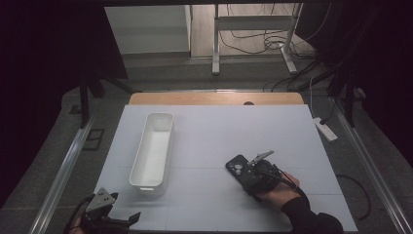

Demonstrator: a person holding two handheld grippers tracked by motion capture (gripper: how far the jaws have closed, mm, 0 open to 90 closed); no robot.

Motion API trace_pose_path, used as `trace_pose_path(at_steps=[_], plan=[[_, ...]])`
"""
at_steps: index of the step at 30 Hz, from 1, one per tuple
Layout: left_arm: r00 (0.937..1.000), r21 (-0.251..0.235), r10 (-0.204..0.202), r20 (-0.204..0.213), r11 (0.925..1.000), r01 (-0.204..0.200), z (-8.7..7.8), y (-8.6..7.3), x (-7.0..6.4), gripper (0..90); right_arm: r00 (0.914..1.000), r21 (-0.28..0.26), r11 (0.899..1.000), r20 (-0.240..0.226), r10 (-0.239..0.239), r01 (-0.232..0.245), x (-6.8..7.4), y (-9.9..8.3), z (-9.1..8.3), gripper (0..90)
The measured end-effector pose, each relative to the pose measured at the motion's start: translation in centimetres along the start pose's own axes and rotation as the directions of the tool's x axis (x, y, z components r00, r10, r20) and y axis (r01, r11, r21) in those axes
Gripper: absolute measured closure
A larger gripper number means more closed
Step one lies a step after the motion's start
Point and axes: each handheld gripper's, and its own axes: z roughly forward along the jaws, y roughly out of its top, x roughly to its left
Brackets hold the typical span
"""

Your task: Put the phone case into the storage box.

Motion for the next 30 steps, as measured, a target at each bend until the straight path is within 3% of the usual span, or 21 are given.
trace_pose_path(at_steps=[6,15,19,26,30], plan=[[0.9998,-0.031,0.014,0.011,0.9994,-0.014,-0.4,0.1,0.1,0.0,0.9999,-0.028,1.0,-0.011,-0.011,0.011,-0.1,0.1,-0.5,15.3],[0.9971,-0.062,0.034,0.068,0.9976,-0.029,-0.7,1.0,-0.1,0.0,0.9986,-0.077,0.997,-0.048,-0.023,0.02,-0.2,-0.1,-1.6,15.3],[0.9941,-0.081,0.024,0.105,0.9966,-0.015,-0.8,1.3,-0.2,0.0,0.9975,-0.095,0.995,-0.058,-0.042,0.036,0.1,0.0,-2.1,15.3],[0.9908,-0.107,0.024,0.133,0.9942,-0.01,-1.4,2.1,-0.4,0.0,0.994,-0.144,0.989,-0.099,-0.047,0.032,0.0,0.0,-3.2,15.3],[0.9889,-0.125,0.049,0.14,0.9916,-0.032,-1.8,2.8,-0.6,0.0,0.9897,-0.174,0.984,-0.131,-0.058,0.035,-0.1,-0.2,-3.8,15.4]])
